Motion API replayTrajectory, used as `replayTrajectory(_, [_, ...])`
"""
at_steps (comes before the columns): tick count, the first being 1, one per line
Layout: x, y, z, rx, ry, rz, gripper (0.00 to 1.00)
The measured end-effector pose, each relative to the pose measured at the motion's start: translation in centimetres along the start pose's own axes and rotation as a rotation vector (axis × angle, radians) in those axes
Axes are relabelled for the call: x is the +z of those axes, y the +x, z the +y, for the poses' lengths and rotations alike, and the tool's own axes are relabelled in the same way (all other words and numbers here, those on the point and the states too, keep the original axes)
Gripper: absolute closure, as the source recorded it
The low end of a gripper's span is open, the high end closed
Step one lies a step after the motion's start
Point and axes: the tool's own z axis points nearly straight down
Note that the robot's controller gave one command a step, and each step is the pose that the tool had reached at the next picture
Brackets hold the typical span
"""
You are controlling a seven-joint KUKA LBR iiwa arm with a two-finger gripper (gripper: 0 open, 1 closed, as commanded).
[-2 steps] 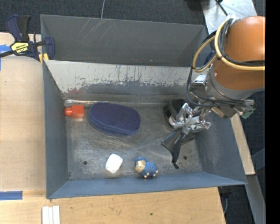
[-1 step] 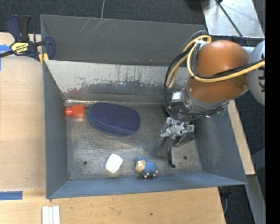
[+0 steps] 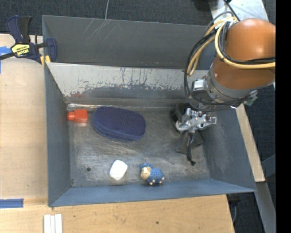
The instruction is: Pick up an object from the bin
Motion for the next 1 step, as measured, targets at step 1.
replayTrajectory(1, [7.56,-0.13,-0.51,-0.119,-0.015,0.002,1.00])
